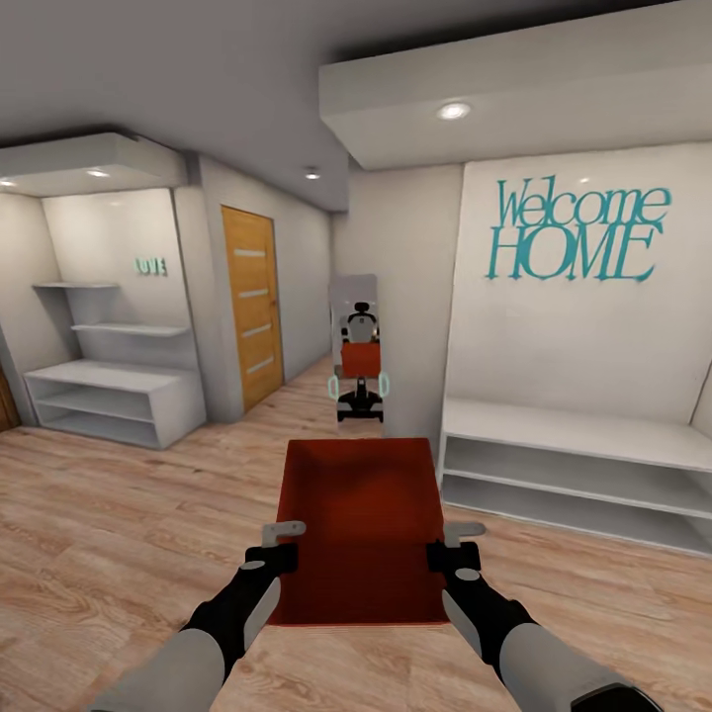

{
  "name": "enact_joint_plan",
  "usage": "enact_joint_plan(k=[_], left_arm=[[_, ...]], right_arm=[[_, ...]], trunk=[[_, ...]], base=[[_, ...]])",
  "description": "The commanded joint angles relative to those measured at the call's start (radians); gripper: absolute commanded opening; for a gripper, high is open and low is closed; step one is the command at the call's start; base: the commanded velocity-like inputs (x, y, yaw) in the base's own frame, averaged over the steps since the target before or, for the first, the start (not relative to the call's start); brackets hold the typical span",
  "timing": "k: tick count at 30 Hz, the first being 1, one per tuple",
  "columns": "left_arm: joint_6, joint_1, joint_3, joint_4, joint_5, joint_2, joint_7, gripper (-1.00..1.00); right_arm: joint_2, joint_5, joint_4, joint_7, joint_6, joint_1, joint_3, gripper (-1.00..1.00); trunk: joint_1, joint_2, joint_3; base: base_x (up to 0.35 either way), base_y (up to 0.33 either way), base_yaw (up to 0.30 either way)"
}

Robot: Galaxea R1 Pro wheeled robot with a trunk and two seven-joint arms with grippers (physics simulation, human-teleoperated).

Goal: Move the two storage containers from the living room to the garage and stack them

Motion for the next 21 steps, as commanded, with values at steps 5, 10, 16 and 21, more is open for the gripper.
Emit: enact_joint_plan(k=[5, 10, 16, 21], left_arm=[[0.006, 0.000, 0.074, 0.000, 0.007, 0.026, 0.022, -1.00], [0.006, 0.000, 0.074, 0.000, 0.007, 0.027, 0.022, -1.00], [0.006, 0.000, 0.074, 0.001, 0.007, 0.027, 0.022, -1.00], [0.006, 0.000, 0.074, 0.001, 0.007, 0.027, 0.022, -1.00]], right_arm=[[-0.001, 0.005, -0.003, -0.018, -0.043, -0.002, -0.047, -1.00], [-0.001, 0.005, -0.003, -0.019, -0.044, -0.002, -0.047, -1.00], [-0.001, 0.007, -0.003, -0.019, -0.044, -0.002, -0.047, -1.00], [-0.001, 0.007, -0.003, -0.019, -0.044, -0.002, -0.048, -1.00]], trunk=[[0.001, -0.001, -0.002], [0.001, -0.001, -0.002], [0.001, -0.001, -0.002], [0.001, -0.001, -0.002]], base=[[0.322, 0.000, 0.233], [0.322, 0.000, 0.265], [0.322, 0.000, 0.267], [0.322, 0.000, 0.267]])
